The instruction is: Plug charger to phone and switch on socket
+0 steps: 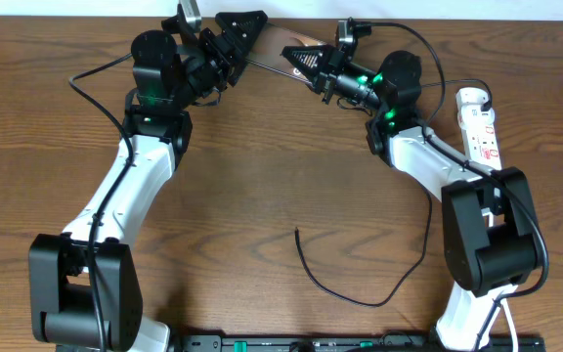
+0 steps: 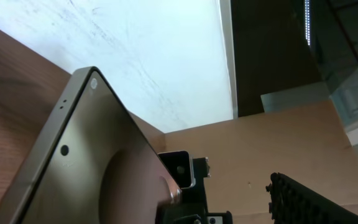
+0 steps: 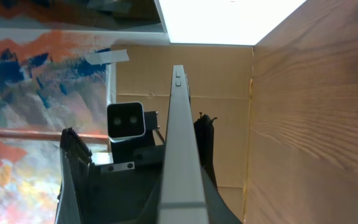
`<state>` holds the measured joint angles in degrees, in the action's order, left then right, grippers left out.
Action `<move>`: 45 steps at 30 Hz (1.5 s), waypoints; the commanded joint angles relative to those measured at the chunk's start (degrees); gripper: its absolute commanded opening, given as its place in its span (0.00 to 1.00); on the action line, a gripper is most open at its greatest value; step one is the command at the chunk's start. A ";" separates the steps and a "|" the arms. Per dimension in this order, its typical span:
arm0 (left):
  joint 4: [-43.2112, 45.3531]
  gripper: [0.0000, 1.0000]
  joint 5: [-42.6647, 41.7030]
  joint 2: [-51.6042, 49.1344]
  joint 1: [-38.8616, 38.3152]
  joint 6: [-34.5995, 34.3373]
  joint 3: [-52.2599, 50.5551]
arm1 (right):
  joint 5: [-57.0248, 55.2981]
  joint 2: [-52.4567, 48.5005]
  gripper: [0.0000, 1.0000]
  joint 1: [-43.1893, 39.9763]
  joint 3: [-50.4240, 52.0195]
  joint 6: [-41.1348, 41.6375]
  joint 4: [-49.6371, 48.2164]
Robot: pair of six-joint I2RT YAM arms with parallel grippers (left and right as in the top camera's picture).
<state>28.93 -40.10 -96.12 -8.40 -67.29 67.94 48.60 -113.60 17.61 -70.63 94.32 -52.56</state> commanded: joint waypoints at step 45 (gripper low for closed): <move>10.60 0.13 9.07 0.96 -0.17 1.68 -8.66 | -5.07 0.04 0.01 7.48 -0.92 11.41 1.99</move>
<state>38.57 -30.15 -96.01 -8.32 -67.16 58.85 40.91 -113.97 24.23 -70.72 106.96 -50.68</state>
